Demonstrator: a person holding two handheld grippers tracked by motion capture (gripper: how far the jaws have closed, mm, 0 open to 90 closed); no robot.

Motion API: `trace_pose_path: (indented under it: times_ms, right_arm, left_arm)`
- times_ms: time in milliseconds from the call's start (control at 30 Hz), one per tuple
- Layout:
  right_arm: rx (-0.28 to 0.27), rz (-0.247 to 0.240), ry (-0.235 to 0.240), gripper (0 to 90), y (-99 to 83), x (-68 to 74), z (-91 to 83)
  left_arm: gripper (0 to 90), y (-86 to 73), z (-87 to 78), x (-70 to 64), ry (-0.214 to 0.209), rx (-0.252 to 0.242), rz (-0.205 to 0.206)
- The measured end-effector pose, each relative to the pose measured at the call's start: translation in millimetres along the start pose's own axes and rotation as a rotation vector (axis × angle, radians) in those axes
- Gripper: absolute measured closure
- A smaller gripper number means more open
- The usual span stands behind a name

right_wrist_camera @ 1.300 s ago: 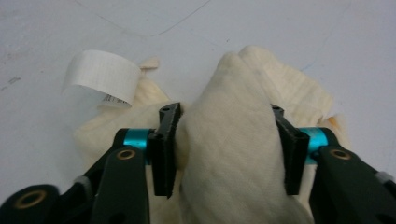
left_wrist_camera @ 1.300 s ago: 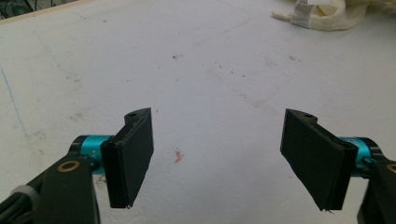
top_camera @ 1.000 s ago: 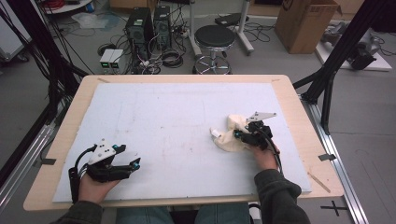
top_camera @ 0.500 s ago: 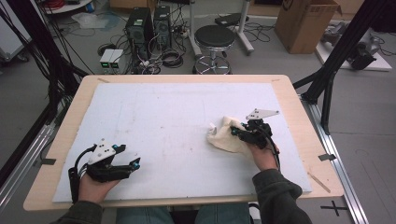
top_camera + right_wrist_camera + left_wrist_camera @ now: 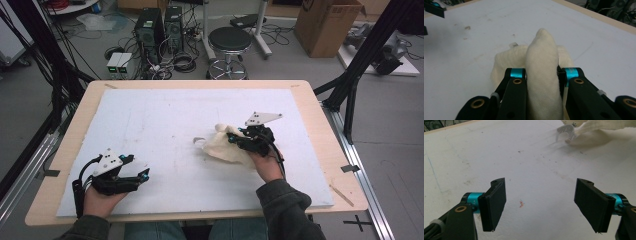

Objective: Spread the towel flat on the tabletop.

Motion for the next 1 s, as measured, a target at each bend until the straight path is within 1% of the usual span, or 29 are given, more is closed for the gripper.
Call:
trace_pose_path:
  times_ms: [33,100,200,267,300,333,400,467,500,533,567,600,667,700,767,800,833,867,967,1000]
  right_arm:
    - [-0.001,0.002,0.01,78.7,2.6,4.1,1.6]
    - [-0.012,-0.012,0.024,78.7,7.8,10.7,5.6]
    - [-0.021,-0.017,0.049,78.7,14.3,20.1,11.6]
    - [-0.023,-0.023,0.054,78.7,16.3,22.9,13.8]
    - [-0.026,-0.026,0.061,78.7,18.2,25.9,16.0]
    - [-0.039,-0.033,0.079,78.7,22.4,31.3,20.4]
    - [-0.05,-0.041,0.092,78.6,26.5,36.7,24.4]
    - [-0.054,-0.048,0.109,78.5,29.9,42.4,27.8]
    - [-0.054,-0.048,0.109,78.5,29.9,42.4,27.8]
    - [-0.058,-0.061,0.125,78.4,32.1,48.3,31.8]
    - [-0.058,-0.061,0.125,78.4,32.1,48.3,31.8]
    - [-0.044,-0.068,0.139,78.0,30.3,52.9,37.6]
    - [-0.011,-0.066,0.158,77.5,25.0,54.6,45.5]
    - [-0.003,-0.067,0.162,77.5,22.2,54.8,49.2]
    - [0.002,-0.064,0.164,77.5,18.9,55.4,52.3]
    - [0.019,-0.06,0.165,77.1,14.7,56.2,55.4]
    - [0.055,-0.072,0.159,76.8,4.3,56.2,61.6]
    - [0.07,-0.067,0.16,76.4,-0.8,55.7,64.2]
    - [0.095,-0.056,0.159,75.0,-13.2,53.8,68.4]
    - [0.095,-0.056,0.159,75.0,-13.2,53.8,68.4]
  left_arm:
    - [26.2,0.0,0.0,0.0,0.0,0.0,0.0]
    - [26.2,0.1,0.0,0.1,0.0,-0.002,-0.001]
    - [26.2,0.2,-0.3,0.2,0.0,-0.002,0.001]
    - [26.2,0.3,-0.3,0.1,0.001,-0.004,0.0]
    - [26.2,0.4,-0.5,0.4,0.002,-0.003,0.003]
    - [26.2,0.6,-0.8,0.4,0.001,-0.004,0.001]
    - [26.2,0.8,-1.1,0.6,0.0,-0.007,0.001]
    - [26.2,0.9,-1.5,1.0,0.004,-0.009,-0.001]
    - [26.2,0.9,-1.5,1.0,0.004,-0.009,-0.001]
    - [26.2,1.1,-1.7,1.0,0.004,-0.01,-0.001]
    - [26.2,1.2,-1.9,0.9,0.002,-0.012,-0.002]
    - [26.2,1.2,-2.1,1.1,0.003,-0.011,-0.001]
    - [26.2,1.3,-2.1,1.0,0.002,-0.013,-0.002]
    - [26.2,1.1,-2.6,1.1,-0.001,-0.008,0.002]
    - [26.2,1.3,-2.5,1.0,0.0,-0.011,0.001]
    - [26.2,1.5,-2.4,1.1,0.001,-0.012,0.0]
    - [26.2,1.6,-2.2,1.1,0.001,-0.014,-0.001]
    - [26.2,1.7,-1.6,1.2,0.003,-0.016,-0.001]
    - [26.2,1.8,-0.7,0.4,-0.002,-0.012,0.003]
    - [26.2,1.8,-0.7,0.4,-0.002,-0.012,0.003]
Point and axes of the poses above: each handheld gripper's, and its own axes: z roughly forward along the jaws, y roughly out of its top, x roughly to its left, the point moved 8 cm from there along z, roughly forward along the jaws, and after that the axes turned 5 degrees about -y, right-handed, at the moved point
